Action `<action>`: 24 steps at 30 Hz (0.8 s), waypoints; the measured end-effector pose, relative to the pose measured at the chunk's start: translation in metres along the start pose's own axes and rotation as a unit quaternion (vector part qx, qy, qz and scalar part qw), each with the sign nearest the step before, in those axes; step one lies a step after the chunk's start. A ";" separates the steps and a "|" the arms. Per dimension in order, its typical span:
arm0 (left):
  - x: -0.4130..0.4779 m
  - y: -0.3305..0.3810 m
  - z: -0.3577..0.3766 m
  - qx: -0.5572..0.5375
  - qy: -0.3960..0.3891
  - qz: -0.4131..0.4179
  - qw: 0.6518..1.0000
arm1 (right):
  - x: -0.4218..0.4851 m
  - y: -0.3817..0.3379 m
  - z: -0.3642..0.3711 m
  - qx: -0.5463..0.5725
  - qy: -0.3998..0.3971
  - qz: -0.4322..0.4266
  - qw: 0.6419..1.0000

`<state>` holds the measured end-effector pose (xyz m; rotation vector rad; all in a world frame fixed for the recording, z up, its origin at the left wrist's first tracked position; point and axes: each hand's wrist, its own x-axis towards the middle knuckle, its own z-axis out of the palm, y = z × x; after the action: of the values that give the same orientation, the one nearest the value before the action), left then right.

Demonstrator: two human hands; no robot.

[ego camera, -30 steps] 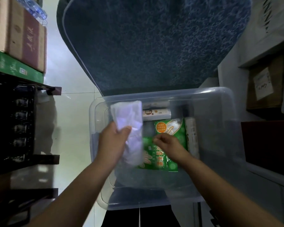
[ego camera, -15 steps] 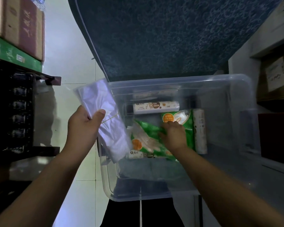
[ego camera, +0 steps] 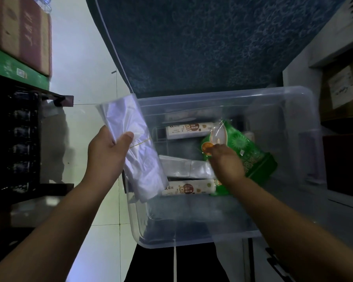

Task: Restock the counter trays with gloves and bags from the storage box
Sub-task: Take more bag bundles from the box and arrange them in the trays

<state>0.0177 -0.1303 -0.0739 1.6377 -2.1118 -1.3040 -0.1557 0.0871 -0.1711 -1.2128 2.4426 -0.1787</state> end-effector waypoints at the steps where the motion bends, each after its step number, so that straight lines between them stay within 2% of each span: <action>1: 0.001 -0.001 0.000 -0.004 -0.001 0.002 1.000 | 0.003 -0.008 0.013 0.026 -0.045 -0.015 0.999; 3: 0.001 -0.001 0.001 -0.008 0.001 0.002 1.000 | 0.010 -0.020 0.038 0.036 -0.122 -0.016 0.992; 5: 0.002 -0.002 0.001 -0.007 0.003 0.002 1.000 | 0.016 -0.027 0.059 -0.008 -0.169 -0.036 0.985; 10: 0.002 -0.002 0.002 -0.013 0.006 0.011 1.000 | 0.018 -0.031 0.071 -0.110 -0.183 -0.015 0.977; 13: -0.001 -0.001 0.003 -0.003 0.017 0.008 1.000 | 0.010 -0.032 0.055 -0.070 -0.196 -0.026 0.978; 17: -0.013 0.013 0.001 -0.001 0.019 -0.006 1.000 | -0.011 -0.035 0.001 0.038 -0.101 0.060 0.992; 21: -0.036 0.034 -0.007 -0.070 -0.005 -0.064 0.996 | -0.036 -0.052 -0.074 0.110 0.083 0.118 0.983; 24: -0.062 0.058 -0.011 -0.164 -0.045 -0.088 0.982 | -0.054 -0.082 -0.132 0.114 0.208 0.090 0.967</action>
<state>0.0071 -0.0824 -0.0030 1.6755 -1.7074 -1.7026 -0.1205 0.0702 -0.0108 -0.9191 2.7700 -0.7052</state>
